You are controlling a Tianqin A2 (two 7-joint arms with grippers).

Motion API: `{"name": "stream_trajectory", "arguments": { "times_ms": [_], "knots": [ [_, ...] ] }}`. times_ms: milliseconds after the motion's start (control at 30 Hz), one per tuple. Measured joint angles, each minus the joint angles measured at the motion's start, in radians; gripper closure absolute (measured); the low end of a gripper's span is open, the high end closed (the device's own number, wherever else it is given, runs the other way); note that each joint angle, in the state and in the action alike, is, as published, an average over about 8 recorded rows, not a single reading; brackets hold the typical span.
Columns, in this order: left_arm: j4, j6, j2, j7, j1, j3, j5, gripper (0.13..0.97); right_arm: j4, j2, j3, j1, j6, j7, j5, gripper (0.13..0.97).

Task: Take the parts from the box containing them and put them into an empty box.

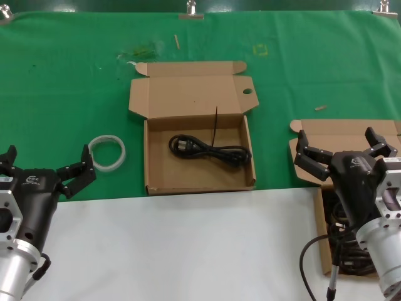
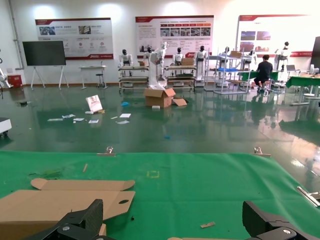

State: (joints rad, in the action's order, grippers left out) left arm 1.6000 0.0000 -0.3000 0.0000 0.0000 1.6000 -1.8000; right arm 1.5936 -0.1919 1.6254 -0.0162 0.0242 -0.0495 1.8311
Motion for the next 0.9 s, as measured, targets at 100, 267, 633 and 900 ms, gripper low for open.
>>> {"name": "stream_trajectory", "arguments": {
  "times_ms": [100,267,633,900],
  "knots": [
    [0.000,0.000,0.000,0.000,0.000,0.000,0.000,0.132,0.000,0.000,0.000,0.000,0.000,0.000,0.000,0.129],
    [0.000,0.000,0.000,0.000,0.000,0.000,0.000,0.132,0.000,0.000,0.000,0.000,0.000,0.000,0.000,0.129],
    [0.000,0.000,0.000,0.000,0.000,0.000,0.000,0.132,0.000,0.000,0.000,0.000,0.000,0.000,0.000,0.129],
    [0.000,0.000,0.000,0.000,0.000,0.000,0.000,0.132,0.000,0.000,0.000,0.000,0.000,0.000,0.000,0.129]
  ]
}}
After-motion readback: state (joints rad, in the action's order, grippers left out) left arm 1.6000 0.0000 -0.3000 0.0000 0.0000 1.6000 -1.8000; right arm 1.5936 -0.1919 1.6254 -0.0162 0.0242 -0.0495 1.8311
